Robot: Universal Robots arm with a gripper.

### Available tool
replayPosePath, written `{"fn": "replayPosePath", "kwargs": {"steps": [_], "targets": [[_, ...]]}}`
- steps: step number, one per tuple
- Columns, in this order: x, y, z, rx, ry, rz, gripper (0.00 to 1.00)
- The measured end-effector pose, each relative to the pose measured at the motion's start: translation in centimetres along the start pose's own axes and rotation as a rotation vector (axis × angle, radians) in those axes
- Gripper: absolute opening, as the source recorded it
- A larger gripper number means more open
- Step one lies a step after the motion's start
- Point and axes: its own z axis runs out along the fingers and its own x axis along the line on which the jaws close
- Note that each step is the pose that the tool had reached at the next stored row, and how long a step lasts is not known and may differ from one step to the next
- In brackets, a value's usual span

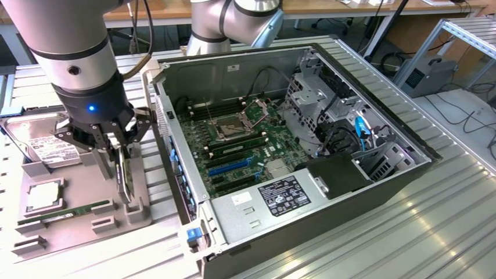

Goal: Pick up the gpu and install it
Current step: 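Pick up the gpu and move the gpu toward the slot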

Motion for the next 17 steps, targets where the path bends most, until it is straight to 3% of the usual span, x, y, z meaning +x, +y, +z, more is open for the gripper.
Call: {"fn": "replayPosePath", "kwargs": {"steps": [17], "targets": [[-0.01, 0.01, -0.31, 0.0, 0.0, 0.0, 0.27]]}}
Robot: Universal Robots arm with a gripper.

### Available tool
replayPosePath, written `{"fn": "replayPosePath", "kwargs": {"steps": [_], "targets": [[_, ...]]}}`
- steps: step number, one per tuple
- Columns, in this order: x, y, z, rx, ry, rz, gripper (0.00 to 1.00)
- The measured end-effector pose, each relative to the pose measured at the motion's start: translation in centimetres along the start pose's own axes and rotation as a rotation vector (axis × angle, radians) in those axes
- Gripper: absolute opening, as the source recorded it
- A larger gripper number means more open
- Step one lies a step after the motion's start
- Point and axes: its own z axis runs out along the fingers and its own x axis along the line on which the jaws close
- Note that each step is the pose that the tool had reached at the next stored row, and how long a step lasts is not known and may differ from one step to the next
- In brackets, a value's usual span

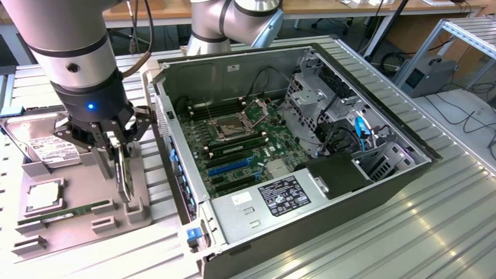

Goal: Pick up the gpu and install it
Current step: 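Pick up the gpu and move the gpu toward the slot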

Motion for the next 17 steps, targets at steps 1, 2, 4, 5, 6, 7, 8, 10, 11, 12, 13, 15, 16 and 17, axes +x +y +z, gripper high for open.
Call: {"fn": "replayPosePath", "kwargs": {"steps": [1, 2, 4, 5, 6, 7, 8, 10, 11, 12, 13, 15, 16, 17], "targets": [[0.0, 0.0, -0.02, 0.0, 0.0, 0.0, 0.27], [0.0, 0.0, -0.04, 0.0, 0.0, 0.0, 0.27], [0.0, 0.0, -0.07, 0.0, 0.0, 0.0, 0.27], [0.0, 0.01, -0.15, 0.0, 0.0, 0.0, 0.27], [0.0, 0.01, -0.24, 0.0, 0.0, 0.0, 0.27], [0.0, 0.01, -0.29, 0.0, 0.0, 0.0, 0.27], [0.0, 0.01, -0.34, 0.0001, 0.0001, 0.0, 0.27], [0.0, 0.02, -0.48, 0.0, 0.0001, 0.0, 0.27], [0.0, 0.03, -0.59, 0.0001, 0.0, 0.0, 0.27], [0.0, 0.03, -0.71, 0.0, 0.0, 0.0, 0.27], [0.0, 0.04, -0.82, 0.0, 0.0, 0.0, 0.27], [0.0, 0.05, -1.08, 0.0, 0.0, 0.0, 0.27], [0.0, 0.05, -1.16, 0.0, 0.0, 0.0, 0.27], [0.0, 0.05, -1.24, 0.0, 0.0, 0.0, 0.27]]}}
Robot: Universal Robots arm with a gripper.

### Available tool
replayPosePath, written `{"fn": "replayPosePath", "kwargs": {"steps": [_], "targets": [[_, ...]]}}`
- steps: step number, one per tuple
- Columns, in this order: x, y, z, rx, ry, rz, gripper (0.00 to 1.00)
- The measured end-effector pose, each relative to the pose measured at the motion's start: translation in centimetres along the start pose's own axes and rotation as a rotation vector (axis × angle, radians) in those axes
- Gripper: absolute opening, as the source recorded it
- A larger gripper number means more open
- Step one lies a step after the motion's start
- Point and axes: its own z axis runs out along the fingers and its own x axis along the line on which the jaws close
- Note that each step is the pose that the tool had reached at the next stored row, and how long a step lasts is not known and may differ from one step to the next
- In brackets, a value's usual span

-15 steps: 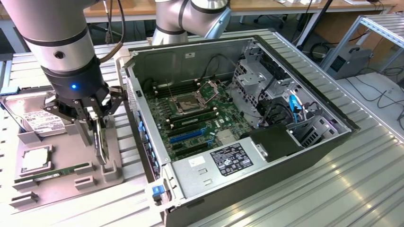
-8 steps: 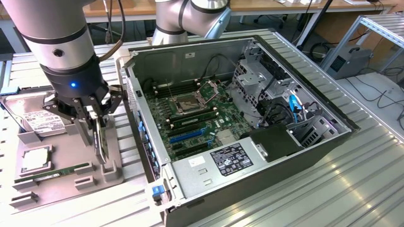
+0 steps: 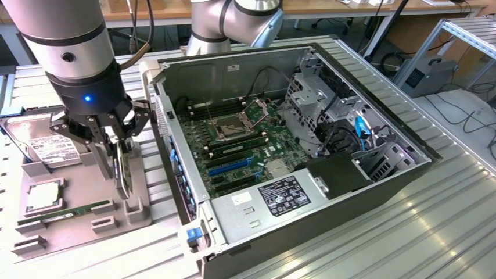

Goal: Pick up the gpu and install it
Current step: 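Pick up the gpu and move the gpu toward the slot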

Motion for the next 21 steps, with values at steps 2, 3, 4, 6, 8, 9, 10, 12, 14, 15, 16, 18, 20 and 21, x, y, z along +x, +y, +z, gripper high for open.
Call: {"fn": "replayPosePath", "kwargs": {"steps": [2, 3, 4, 6, 8, 9, 10, 12, 14, 15, 16, 18, 20, 21], "targets": [[0.0, 0.0, -0.05, 0.0, 0.0, 0.0, 0.27], [0.0, 0.01, -0.12, 0.0, 0.0, 0.0, 0.27], [-0.01, 0.01, -0.21, 0.0001, 0.0001, 0.0, 0.27], [-0.01, 0.01, -0.23, 0.0, 0.0, 0.0, 0.27], [-0.01, 0.01, -0.27, 0.0, 0.0, 0.0, 0.27], [-0.01, 0.01, -0.31, 0.0, 0.0, 0.0, 0.27], [-0.01, 0.01, -0.34, 0.0, 0.0, 0.0, 0.27], [-0.01, 0.01, -0.36, 0.0, 0.0, 0.0, 0.27], [-0.01, 0.02, -0.42, 0.0, 0.0, 0.0, 0.27], [-0.01, 0.02, -0.43, 0.0, 0.0, 0.0, 0.27], [-0.01, 0.02, -0.46, 0.0, 0.0001, 0.0, 0.27], [-0.01, 0.02, -0.49, 0.0, 0.0, 0.0, 0.27], [-0.01, 0.02, -0.54, 0.0, 0.0001, 0.0, 0.27], [-0.01, 0.02, -0.57, 0.0, 0.0, 0.0, 0.27]]}}
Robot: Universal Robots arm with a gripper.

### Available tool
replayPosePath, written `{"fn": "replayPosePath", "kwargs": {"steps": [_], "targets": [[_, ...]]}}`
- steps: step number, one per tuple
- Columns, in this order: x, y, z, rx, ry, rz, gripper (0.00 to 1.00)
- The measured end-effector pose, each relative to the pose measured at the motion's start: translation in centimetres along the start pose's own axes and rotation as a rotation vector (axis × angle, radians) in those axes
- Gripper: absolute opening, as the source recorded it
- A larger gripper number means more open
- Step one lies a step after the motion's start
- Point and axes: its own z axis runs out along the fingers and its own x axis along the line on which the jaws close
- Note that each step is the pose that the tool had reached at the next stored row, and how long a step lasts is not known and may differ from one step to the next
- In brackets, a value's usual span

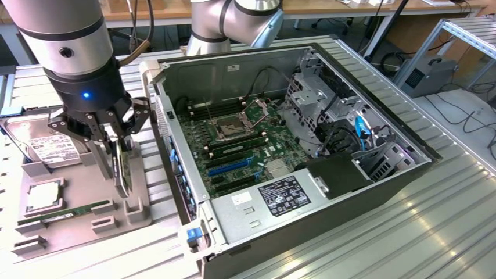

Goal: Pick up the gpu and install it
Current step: 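Pick up the gpu and move the gpu toward the slot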

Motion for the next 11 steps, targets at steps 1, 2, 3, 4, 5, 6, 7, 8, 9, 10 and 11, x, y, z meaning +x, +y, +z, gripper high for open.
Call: {"fn": "replayPosePath", "kwargs": {"steps": [1, 2, 3, 4, 5, 6, 7, 8, 9, 10, 11], "targets": [[0.0, 0.0, -0.02, 0.0, 0.0, 0.0, 0.27], [0.0, 0.0, -0.06, 0.0, 0.0001, 0.0, 0.27], [0.0, 0.0, -0.1, 0.0, 0.0001, 0.0, 0.27], [0.0, 0.01, -0.13, 0.0, 0.0, 0.0, 0.27], [-0.01, 0.01, -0.17, -0.0001, -0.0001, 0.0, 0.27], [-0.01, 0.01, -0.2, -0.0001, 0.0, 0.0, 0.27], [-0.01, 0.01, -0.23, 0.0, 0.0, 0.0, 0.27], [-0.01, 0.01, -0.26, -0.0001, 0.0, 0.0, 0.27], [-0.01, 0.01, -0.28, -0.0001, -0.0001, 0.0, 0.27], [-0.01, 0.01, -0.3, -0.0001, -0.0001, 0.0, 0.27], [-0.01, 0.01, -0.32, 0.0, 0.0, 0.0, 0.27]]}}
